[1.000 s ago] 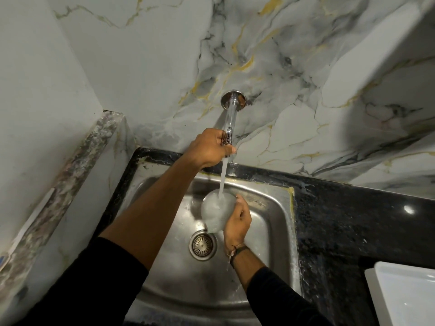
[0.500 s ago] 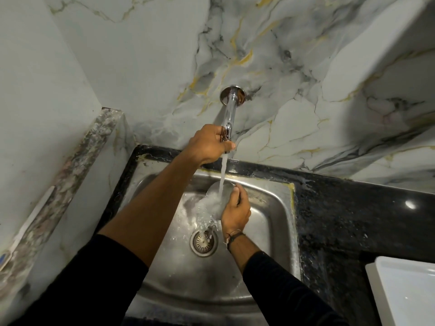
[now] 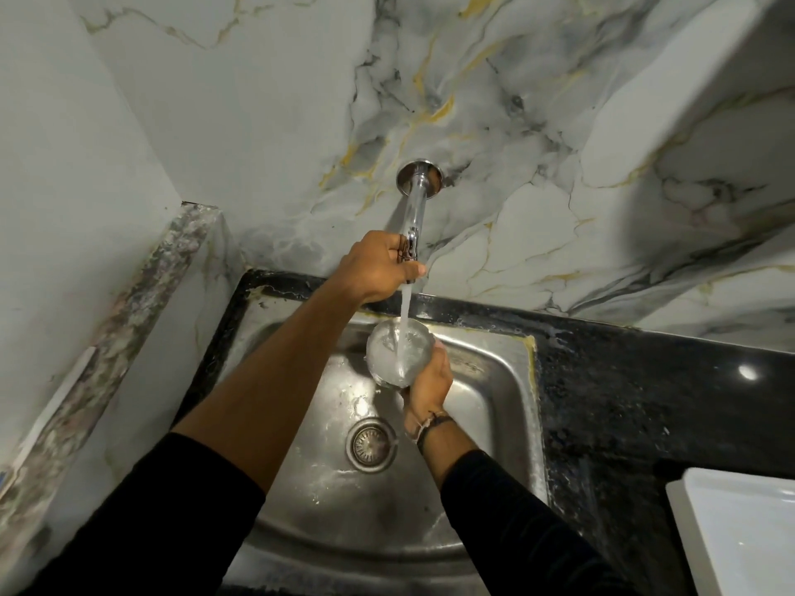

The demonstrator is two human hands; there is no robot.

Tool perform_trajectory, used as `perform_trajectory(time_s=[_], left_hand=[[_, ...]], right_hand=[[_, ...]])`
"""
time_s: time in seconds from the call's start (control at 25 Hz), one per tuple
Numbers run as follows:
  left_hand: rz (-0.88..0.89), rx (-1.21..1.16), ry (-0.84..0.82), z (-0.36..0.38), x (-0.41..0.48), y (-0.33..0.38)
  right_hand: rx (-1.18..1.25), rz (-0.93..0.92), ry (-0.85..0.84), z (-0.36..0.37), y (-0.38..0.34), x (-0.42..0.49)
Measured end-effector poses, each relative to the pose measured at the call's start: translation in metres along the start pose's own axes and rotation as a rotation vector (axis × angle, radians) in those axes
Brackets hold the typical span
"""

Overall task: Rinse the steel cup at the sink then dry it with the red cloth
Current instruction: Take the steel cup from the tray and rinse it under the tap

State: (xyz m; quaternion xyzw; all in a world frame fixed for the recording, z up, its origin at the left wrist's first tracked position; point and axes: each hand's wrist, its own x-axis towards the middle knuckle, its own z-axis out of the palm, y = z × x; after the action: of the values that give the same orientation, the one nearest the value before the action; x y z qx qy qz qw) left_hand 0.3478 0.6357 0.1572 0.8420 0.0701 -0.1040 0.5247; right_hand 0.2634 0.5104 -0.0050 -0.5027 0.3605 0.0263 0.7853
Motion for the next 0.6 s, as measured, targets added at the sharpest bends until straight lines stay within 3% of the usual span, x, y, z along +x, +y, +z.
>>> perform_trajectory(time_s=[0.36, 0.6], left_hand=[[0.000, 0.013, 0.024, 0.000, -0.004, 0.002], [0.033, 0.247, 0.270, 0.004, -0.018, 0.006]], right_hand=[[0.015, 0.022, -0.009, 0.002, 0.004, -0.004], [-0.302, -0.333, -0.052, -0.030, 0.006, -0.005]])
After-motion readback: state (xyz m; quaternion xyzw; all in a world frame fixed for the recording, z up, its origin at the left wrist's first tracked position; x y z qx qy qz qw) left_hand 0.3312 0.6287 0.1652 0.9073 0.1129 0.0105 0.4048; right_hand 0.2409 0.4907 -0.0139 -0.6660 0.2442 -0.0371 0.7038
